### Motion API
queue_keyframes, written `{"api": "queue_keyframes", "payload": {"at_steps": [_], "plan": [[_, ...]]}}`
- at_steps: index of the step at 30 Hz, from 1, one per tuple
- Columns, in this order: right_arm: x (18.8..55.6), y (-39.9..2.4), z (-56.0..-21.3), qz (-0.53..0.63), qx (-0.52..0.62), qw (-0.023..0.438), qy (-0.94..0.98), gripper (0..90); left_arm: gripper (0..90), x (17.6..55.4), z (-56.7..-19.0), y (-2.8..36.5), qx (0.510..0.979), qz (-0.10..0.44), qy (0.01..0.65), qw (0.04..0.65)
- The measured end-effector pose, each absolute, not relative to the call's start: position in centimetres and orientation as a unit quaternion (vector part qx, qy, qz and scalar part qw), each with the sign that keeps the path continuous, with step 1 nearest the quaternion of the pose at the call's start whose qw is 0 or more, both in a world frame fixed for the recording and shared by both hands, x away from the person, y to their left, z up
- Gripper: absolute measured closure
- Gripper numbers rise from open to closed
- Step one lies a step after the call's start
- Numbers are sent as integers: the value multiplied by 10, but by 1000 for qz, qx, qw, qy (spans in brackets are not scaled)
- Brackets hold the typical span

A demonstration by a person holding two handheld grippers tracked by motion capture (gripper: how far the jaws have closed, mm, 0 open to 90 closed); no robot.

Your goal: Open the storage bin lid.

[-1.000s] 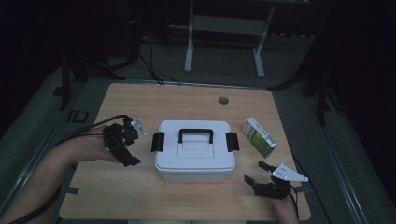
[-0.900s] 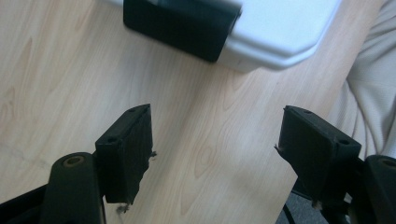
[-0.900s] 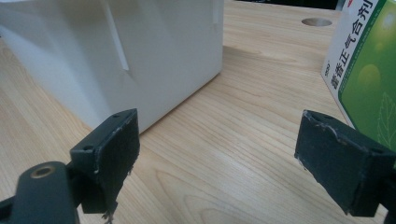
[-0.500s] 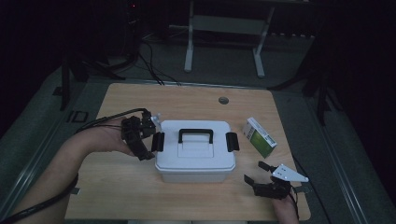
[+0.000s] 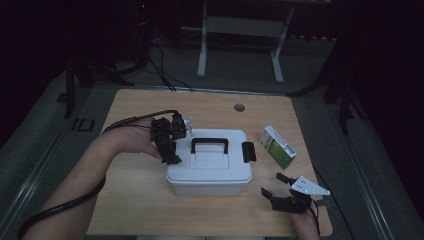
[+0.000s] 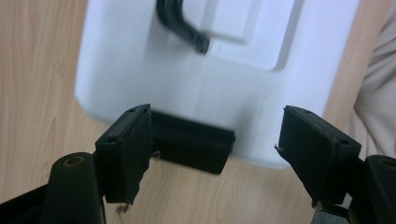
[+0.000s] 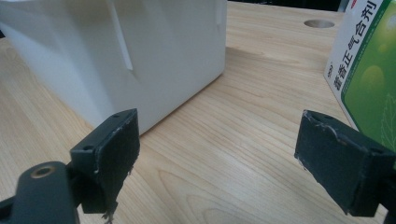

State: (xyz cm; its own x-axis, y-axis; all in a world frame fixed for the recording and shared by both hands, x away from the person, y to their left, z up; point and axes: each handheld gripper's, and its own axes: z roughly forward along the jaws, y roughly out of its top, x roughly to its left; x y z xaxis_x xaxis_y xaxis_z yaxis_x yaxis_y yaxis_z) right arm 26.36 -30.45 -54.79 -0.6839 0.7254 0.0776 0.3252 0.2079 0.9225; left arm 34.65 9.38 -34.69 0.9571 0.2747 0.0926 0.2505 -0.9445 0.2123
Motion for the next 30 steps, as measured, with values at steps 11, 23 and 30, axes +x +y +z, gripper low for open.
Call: {"api": "queue_keyframes", "payload": {"at_steps": [11, 23, 30], "plan": [[263, -305, -548, 525, 349, 189, 753, 135, 261, 360, -346, 66, 988, 65, 118, 80], [263, -305, -549, 524, 348, 185, 755, 135, 262, 375, -346, 44, 990, 73, 97, 74], [263, -304, -549, 522, 345, 183, 758, 135, 300, 381, -348, 29, 991, 70, 81, 76]]}}
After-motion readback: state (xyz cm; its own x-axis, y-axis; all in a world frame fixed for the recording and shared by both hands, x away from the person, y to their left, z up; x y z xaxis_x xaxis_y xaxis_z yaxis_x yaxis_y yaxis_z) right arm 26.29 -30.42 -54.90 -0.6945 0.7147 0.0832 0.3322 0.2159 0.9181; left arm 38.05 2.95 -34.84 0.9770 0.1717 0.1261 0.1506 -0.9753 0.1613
